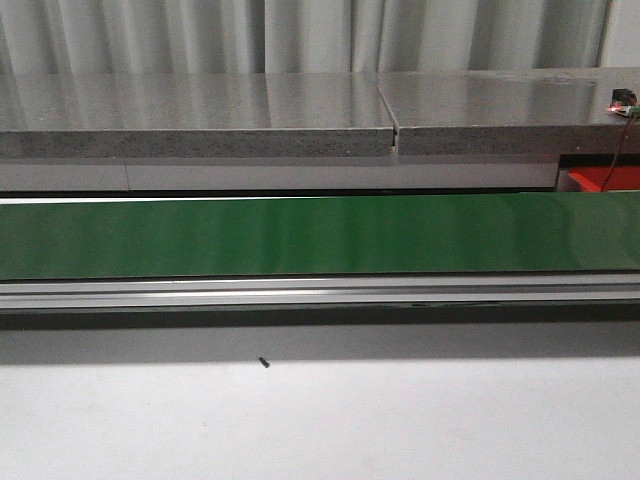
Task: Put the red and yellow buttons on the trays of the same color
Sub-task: 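Lower the red button onto the belt's near end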
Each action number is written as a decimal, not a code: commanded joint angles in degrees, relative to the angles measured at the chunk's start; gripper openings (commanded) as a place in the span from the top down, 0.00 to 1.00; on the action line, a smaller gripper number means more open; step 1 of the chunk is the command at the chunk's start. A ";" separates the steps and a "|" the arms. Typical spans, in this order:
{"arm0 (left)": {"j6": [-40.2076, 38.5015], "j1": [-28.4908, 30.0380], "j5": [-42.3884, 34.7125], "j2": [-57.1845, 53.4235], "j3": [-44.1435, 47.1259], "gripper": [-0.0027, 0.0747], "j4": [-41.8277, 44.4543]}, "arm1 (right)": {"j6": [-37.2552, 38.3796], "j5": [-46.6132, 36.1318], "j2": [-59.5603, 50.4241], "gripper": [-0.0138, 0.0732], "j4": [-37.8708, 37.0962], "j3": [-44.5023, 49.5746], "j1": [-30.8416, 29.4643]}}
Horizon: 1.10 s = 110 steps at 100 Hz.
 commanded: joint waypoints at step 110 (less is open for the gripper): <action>1.39 -22.94 -3.19 -19.13 11.66 0.67 -3.51 | -0.57 -4.07 -0.03 0.92 0.70 -1.48 0.13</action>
